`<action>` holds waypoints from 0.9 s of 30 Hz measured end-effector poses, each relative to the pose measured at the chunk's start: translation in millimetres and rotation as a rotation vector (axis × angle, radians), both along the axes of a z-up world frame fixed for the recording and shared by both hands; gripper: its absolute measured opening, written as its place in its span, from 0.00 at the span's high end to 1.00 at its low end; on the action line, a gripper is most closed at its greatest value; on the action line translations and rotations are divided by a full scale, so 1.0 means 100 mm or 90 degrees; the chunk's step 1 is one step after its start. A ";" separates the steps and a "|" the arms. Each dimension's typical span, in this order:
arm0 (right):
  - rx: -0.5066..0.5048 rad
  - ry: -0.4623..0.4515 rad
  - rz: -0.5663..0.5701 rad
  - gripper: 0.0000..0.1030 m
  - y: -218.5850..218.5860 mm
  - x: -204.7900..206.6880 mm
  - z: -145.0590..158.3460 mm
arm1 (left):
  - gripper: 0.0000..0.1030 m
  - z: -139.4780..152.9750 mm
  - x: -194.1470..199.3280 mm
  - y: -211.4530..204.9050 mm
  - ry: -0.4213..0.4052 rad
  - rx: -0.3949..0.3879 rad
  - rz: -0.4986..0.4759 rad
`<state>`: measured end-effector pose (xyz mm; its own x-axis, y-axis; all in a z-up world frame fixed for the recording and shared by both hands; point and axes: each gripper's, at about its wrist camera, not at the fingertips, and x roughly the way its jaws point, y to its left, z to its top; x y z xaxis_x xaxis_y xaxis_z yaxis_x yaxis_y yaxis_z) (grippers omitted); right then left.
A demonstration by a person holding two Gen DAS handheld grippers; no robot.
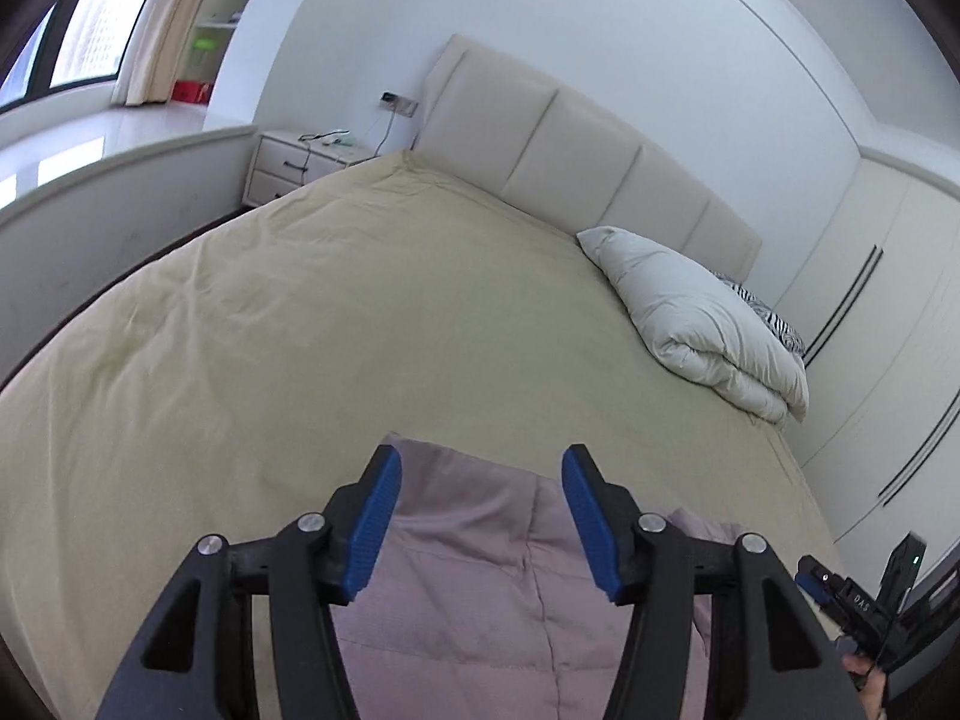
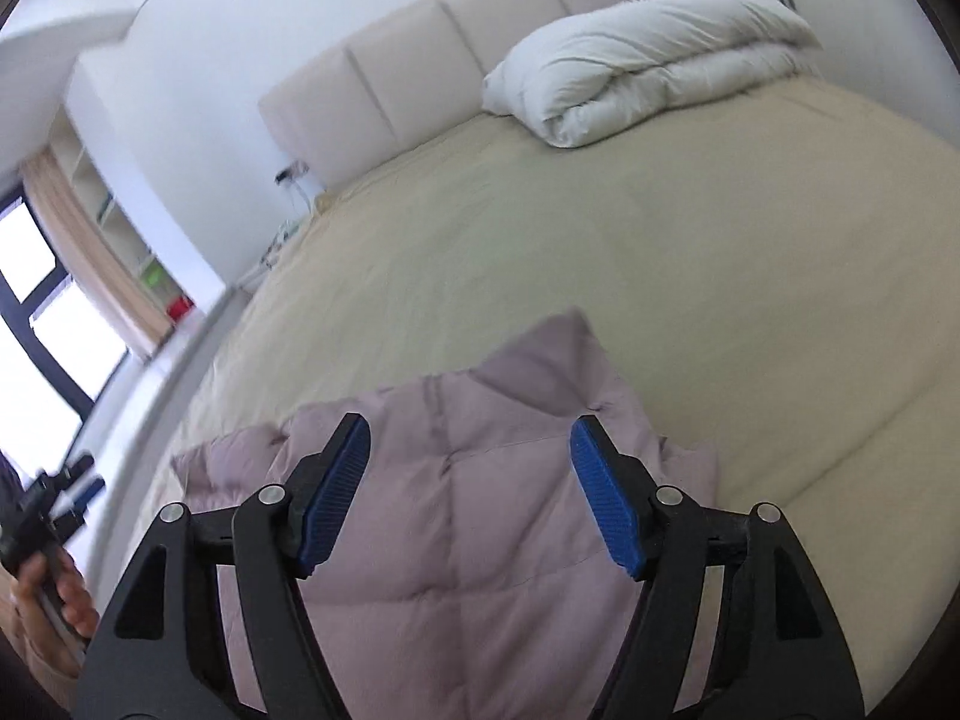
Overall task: Fold large clothes
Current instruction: 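Lift the hem with both grippers and fold it over the coat body, then open both grippers and release the folded hem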
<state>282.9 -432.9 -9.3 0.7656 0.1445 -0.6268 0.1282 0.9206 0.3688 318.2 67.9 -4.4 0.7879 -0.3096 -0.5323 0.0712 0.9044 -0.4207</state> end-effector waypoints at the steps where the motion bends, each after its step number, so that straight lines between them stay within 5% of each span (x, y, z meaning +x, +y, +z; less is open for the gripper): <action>1: -0.030 0.022 0.043 0.33 0.22 0.09 0.06 | 0.43 -0.01 -0.02 -0.10 -0.001 0.019 -0.007; 6: -0.138 0.139 0.178 0.34 1.25 0.40 0.00 | 0.43 -0.21 -0.11 -0.51 0.021 0.065 -0.042; 11: -0.183 0.243 0.169 0.71 1.58 0.79 -0.44 | 0.43 -0.33 -0.02 -0.74 0.030 0.101 -0.066; 14: -0.204 0.245 0.172 0.87 1.67 0.97 -0.46 | 0.43 -0.36 0.11 -0.80 0.029 0.115 -0.063; 20: -0.143 0.241 0.123 0.91 1.45 1.17 -0.65 | 0.43 -0.46 0.38 -1.04 0.008 0.214 -0.053; 27: -0.103 0.216 0.104 0.91 1.30 1.29 -1.10 | 0.42 -1.12 0.76 -1.02 0.109 0.219 -0.063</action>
